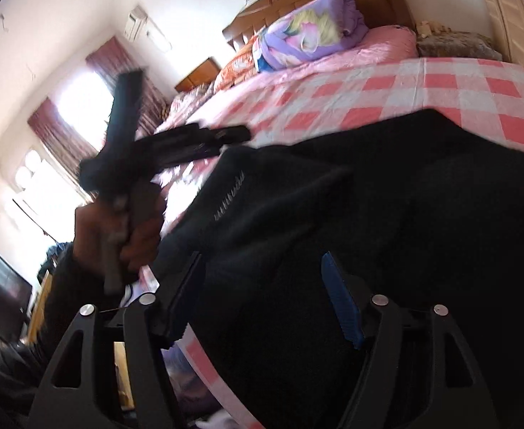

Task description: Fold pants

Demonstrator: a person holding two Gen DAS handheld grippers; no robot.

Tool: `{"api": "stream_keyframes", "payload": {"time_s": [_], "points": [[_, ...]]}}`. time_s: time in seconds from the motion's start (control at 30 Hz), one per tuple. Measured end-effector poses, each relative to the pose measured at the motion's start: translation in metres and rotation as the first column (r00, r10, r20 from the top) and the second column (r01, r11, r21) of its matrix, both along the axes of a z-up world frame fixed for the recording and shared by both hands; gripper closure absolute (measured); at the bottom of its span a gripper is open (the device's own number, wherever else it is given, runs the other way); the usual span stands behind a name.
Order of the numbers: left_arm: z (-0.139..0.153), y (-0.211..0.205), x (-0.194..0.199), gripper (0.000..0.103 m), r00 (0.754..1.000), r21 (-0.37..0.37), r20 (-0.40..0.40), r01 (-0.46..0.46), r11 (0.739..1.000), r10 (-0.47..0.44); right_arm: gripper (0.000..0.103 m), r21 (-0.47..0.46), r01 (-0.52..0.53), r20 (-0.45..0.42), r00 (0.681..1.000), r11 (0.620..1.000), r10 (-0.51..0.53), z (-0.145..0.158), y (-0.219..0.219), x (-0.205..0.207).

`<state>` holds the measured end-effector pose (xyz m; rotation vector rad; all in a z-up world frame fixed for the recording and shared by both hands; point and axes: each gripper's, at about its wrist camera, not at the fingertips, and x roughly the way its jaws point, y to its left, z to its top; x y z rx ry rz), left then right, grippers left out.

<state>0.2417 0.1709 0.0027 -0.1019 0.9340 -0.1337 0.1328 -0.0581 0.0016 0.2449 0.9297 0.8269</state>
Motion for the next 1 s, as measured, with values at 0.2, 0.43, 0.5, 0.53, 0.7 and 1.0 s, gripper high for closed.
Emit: {"api": "stream_keyframes", "payload": {"time_s": [0.2, 0.43, 0.5, 0.53, 0.7, 1.0], "points": [[-0.018, -0.008, 0.006, 0.009, 0.998, 0.141, 0.038, -0.053, 0.989, 0.048, 0.028, 0.048, 0.038, -0.019, 0.999, 0.998, -0.037, 0.003, -0.021, -0.004], [0.022, -0.004, -0.039, 0.009, 0.937, 0.165, 0.290, -0.251, 0.954, 0.197, 0.015, 0.184, 0.397, 0.094, 0.904, 0.899, -0.418, 0.059, -0.194, -0.081], [0.043, -0.021, -0.067, 0.009, 0.916, 0.128, 0.368, -0.219, 0.967, 0.159, 0.015, 0.197, 0.521, 0.092, 0.834, 0.831, -0.545, 0.061, -0.245, -0.110], [0.049, -0.031, -0.079, 0.006, 0.908, 0.113, 0.393, -0.203, 0.973, 0.143, 0.015, 0.196, 0.597, 0.062, 0.784, 0.778, -0.618, 0.057, -0.275, -0.127], [0.046, -0.109, -0.120, 0.003, 0.919, 0.110, 0.389, 0.027, 0.994, -0.068, 0.015, 0.144, 0.751, -0.142, 0.660, 0.645, -0.737, 0.006, -0.333, -0.166], [-0.023, -0.165, -0.121, 0.003, 0.957, 0.288, 0.183, 0.165, 0.943, -0.224, 0.014, 0.145, 0.729, -0.267, 0.680, 0.669, -0.683, -0.036, -0.323, -0.135]]}}
